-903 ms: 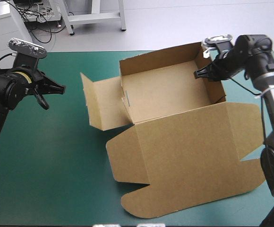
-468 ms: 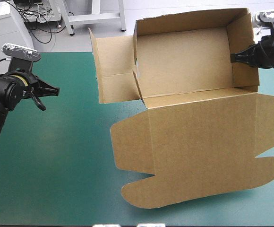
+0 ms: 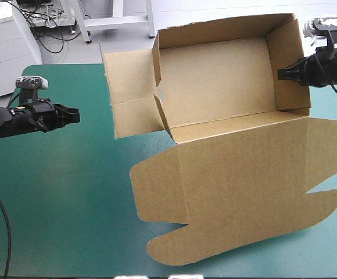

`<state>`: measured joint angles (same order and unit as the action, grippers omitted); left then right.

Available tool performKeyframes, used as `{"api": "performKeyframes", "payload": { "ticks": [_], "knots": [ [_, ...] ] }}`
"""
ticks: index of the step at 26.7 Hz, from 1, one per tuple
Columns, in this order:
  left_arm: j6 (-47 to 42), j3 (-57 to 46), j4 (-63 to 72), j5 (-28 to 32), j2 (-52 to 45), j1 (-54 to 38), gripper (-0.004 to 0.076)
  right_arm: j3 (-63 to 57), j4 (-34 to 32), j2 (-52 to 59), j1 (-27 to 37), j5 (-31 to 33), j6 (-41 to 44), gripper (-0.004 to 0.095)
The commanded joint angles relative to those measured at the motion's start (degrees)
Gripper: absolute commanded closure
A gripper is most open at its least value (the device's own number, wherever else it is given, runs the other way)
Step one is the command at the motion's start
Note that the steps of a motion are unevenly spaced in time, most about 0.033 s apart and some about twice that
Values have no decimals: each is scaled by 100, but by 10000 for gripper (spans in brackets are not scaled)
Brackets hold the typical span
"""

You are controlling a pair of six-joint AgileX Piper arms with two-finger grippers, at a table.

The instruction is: Fold the box

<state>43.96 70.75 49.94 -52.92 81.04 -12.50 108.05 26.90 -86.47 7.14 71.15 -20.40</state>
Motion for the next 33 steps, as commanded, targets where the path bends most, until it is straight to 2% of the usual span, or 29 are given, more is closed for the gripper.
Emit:
{"api": "performKeyframes", "payload": {
  "ticks": [1, 8, 13, 15, 18, 21, 24, 26, 33],
  "knots": [
    [766, 134, 1670, -567, 195, -36, 731, 137, 365, 219, 48, 32, 14, 930],
    [1356, 134, 3510, -1995, 796, -26, 731, 137, 300, 206, -126, 6, 14, 929],
    [1375, 134, 3643, -2083, 887, 145, 729, 137, -148, 197, -444, -112, 162, 928],
    [1414, 134, 3657, -2113, 887, 254, 701, 137, -336, 197, -569, -187, 280, 927],
    [1434, 134, 3685, -2183, 887, 422, 555, 137, -557, 197, -710, -301, 409, 927],
    [1434, 134, 3685, -2183, 887, 569, 299, 137, -602, 197, -732, -323, 506, 927],
    [1355, 134, 3774, -2183, 887, 680, 91, 137, -683, 197, -742, -359, 555, 927],
    [1266, 134, 3785, -2183, 887, 737, 26, 137, -822, 197, -742, -454, 675, 922],
    [1266, 134, 3966, -2183, 843, 935, 29, 137, -1268, 197, -913, -773, 1002, 920]
  ]
}}
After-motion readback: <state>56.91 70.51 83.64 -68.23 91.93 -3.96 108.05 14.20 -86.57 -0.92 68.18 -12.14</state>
